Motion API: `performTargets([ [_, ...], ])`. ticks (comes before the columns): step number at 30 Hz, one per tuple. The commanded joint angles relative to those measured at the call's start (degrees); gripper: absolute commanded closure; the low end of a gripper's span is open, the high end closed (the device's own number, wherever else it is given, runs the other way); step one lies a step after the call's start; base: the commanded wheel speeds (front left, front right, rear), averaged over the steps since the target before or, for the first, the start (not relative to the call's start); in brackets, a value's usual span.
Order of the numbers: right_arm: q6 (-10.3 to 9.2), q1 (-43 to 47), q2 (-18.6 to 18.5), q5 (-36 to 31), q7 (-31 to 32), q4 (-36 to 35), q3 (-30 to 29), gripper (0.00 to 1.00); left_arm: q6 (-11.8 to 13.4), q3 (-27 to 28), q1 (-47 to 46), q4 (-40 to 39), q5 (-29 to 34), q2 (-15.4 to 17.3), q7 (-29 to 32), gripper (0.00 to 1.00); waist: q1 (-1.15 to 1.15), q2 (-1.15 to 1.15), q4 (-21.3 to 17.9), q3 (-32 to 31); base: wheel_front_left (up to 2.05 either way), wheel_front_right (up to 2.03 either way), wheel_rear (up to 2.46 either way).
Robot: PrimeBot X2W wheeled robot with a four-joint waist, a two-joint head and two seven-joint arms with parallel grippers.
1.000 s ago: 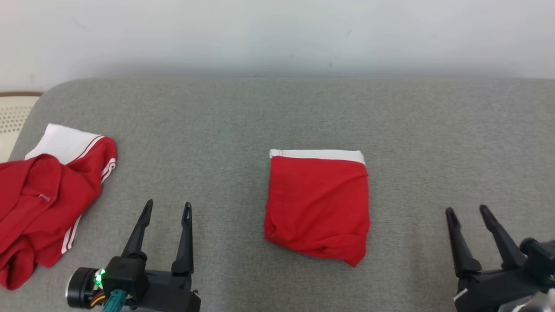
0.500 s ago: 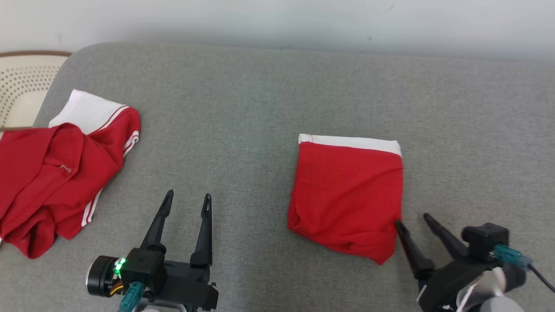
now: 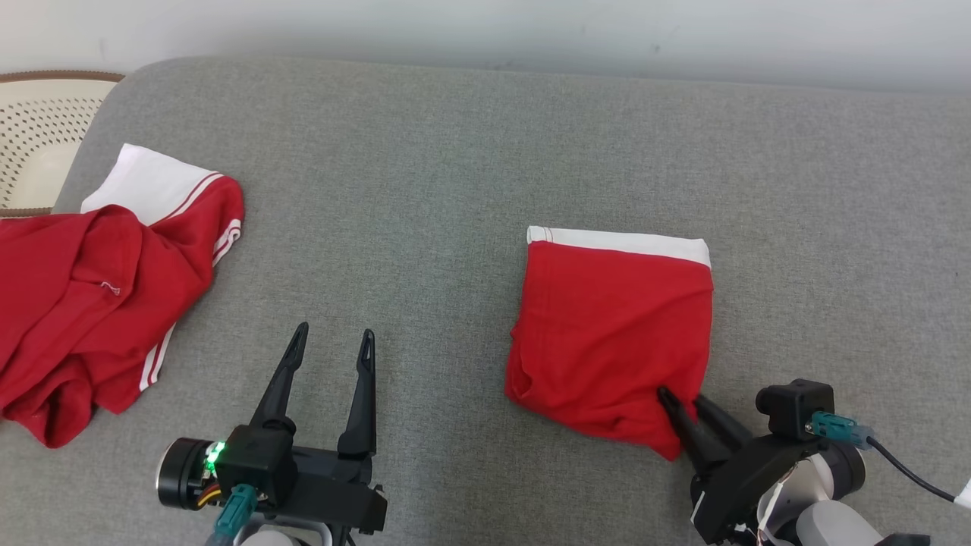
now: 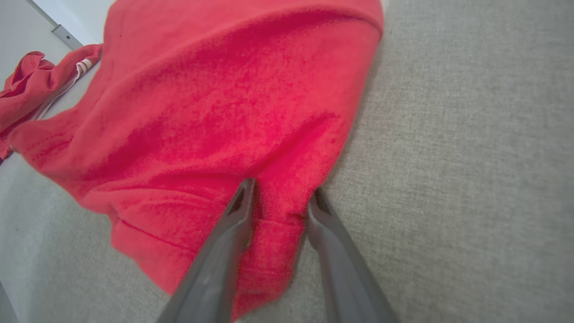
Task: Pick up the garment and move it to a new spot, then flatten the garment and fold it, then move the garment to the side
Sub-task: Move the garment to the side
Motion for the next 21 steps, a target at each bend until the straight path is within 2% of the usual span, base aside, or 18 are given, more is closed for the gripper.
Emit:
performTargets([
  [1,-0.04,-0.1,0.2,0.3,-0.3,0.7,0.2,1.0,-0.2,0.1,-0.4,0.1,0.0,0.2,-0.3,0.0,0.0,0.0,-0.1,0.1,0.0,0.0,0.0],
  [11,-0.05,1.8,-1.1,-2.1,-3.1,0.3,-3.0,1.0,0.6,0.9,-0.8,-0.7,0.4,0.6,-0.5,0.0,0.0,0.0,-2.9,0.4,0.0,0.0,0.0],
  [21,-0.05,6.8,-1.8,-7.3,-4.2,-3.6,-10.1,1.0,1.5,2.4,-1.6,-2.6,1.0,2.1,-0.6,0.0,0.0,0.0,-10.8,1.7,0.0,0.0,0.0],
])
